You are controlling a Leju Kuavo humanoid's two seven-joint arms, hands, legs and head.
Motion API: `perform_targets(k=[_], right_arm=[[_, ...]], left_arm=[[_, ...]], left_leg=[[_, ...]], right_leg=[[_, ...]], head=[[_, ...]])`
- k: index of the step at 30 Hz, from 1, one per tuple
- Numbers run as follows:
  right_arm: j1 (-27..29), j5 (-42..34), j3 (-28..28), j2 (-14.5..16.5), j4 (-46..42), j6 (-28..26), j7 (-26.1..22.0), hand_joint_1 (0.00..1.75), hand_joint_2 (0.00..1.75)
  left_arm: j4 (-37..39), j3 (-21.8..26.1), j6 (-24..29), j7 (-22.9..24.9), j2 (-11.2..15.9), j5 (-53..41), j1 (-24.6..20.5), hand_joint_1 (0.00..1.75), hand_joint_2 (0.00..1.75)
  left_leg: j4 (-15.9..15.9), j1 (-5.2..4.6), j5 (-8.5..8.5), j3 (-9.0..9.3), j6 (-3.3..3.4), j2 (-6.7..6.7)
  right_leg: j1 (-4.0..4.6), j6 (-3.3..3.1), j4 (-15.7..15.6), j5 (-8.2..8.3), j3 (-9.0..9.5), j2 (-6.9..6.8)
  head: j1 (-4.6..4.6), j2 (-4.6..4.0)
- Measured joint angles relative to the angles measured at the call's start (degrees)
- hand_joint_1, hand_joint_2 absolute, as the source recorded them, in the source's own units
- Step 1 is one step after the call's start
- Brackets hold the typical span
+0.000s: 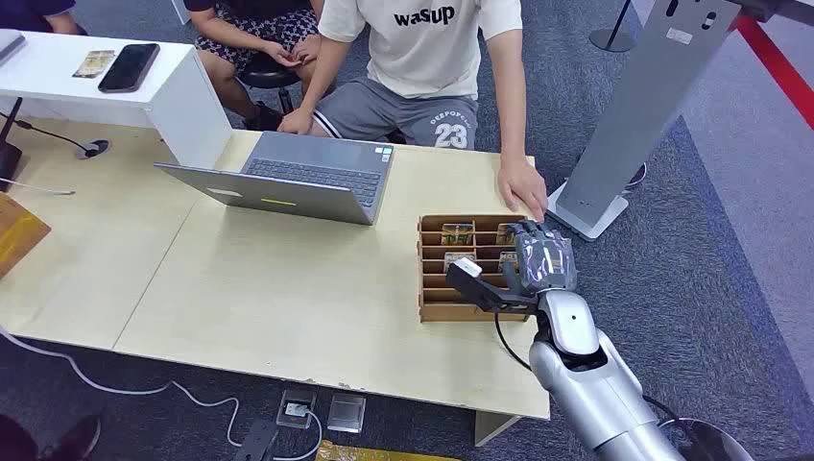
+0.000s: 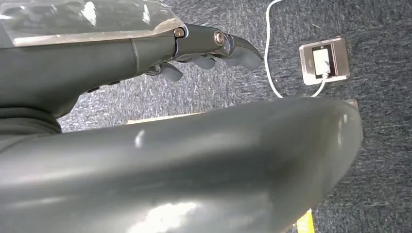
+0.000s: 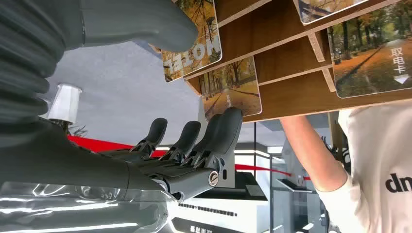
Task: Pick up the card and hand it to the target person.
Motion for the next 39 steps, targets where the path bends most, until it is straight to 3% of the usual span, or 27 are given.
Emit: perform_targets(k=[14, 20, 39], right_arm=[[-0.08, 0.93, -0.01, 0.0, 0.49, 1.93, 0.99, 0.71, 1.75], [-0.08, 1.01, -0.01, 0.0, 1.15, 2.48, 1.27, 0.86, 1.75], [-0.07, 2.11, -0.16, 0.0, 2.42, 2.65, 2.35, 0.88, 1.75]], left_arm=[[0.0, 0.0, -0.23, -0.22, 0.0, 0.0, 0.0, 0.0, 0.0], [0.0, 0.01, -0.26, -0.24, 0.0, 0.0, 0.0, 0.0, 0.0], [0.02, 0.01, -0.49, -0.38, 0.0, 0.0, 0.01, 0.0, 0.0]], left_leg=[[0.0, 0.0, 0.0, 0.0, 0.0, 0.0], [0.0, 0.0, 0.0, 0.0, 0.0, 0.0], [0.0, 0.0, 0.0, 0.01, 0.0, 0.0]], right_leg=[[0.0, 0.0, 0.0, 0.0, 0.0, 0.0], [0.0, 0.0, 0.0, 0.0, 0.0, 0.0], [0.0, 0.0, 0.0, 0.0, 0.01, 0.0]], head=[[0.01, 0.0], [0.01, 0.0], [0.01, 0.0]])
